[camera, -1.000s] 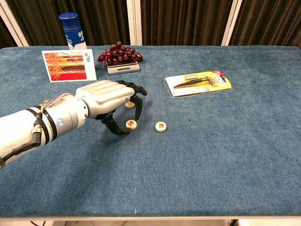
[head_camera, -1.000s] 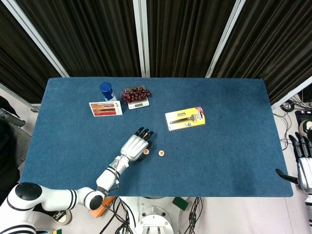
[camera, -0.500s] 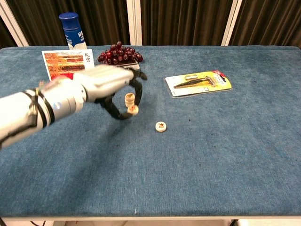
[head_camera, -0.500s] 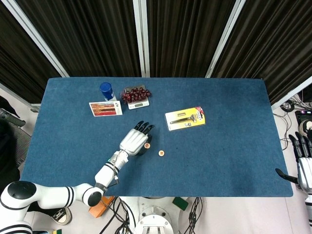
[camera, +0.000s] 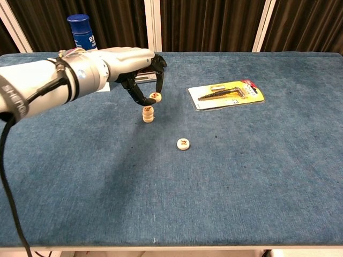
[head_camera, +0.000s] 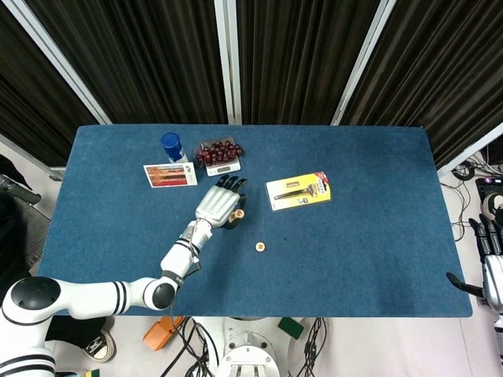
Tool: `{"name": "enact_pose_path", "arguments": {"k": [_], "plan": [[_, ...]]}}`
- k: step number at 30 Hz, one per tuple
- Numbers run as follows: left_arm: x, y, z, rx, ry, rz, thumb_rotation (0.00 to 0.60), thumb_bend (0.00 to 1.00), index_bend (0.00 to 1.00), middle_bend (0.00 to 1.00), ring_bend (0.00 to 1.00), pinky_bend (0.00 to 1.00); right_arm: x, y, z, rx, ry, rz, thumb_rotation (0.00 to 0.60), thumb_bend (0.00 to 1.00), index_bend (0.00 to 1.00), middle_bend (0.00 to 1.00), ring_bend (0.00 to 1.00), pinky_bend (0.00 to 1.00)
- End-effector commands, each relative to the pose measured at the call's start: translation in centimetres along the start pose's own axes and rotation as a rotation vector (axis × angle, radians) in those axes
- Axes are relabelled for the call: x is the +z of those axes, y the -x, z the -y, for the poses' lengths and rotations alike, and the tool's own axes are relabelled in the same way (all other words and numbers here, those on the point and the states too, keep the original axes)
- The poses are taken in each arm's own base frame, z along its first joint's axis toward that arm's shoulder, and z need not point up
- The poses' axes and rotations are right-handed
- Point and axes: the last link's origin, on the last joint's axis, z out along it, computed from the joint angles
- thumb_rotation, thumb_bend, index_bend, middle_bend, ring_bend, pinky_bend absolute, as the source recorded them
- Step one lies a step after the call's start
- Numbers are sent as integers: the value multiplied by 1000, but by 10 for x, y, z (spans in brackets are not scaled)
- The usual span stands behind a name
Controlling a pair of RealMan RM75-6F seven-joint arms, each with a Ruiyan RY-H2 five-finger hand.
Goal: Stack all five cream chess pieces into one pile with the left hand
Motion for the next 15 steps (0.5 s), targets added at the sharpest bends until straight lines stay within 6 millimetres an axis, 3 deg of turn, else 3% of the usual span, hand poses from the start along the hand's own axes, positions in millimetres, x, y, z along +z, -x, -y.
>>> {"name": "enact_pose_path", "arguments": {"k": [1, 15], "plan": [[4, 2, 1, 20, -15, 13, 600, 349, 485, 53, 0, 0, 1, 1, 0, 1, 0, 2, 600, 153, 0, 24, 0, 36], [5, 12, 7, 16, -39, 32, 600, 343, 485, 53, 0, 0, 3, 1, 0, 0, 0, 5, 600, 153, 0, 24, 0, 36]]}}
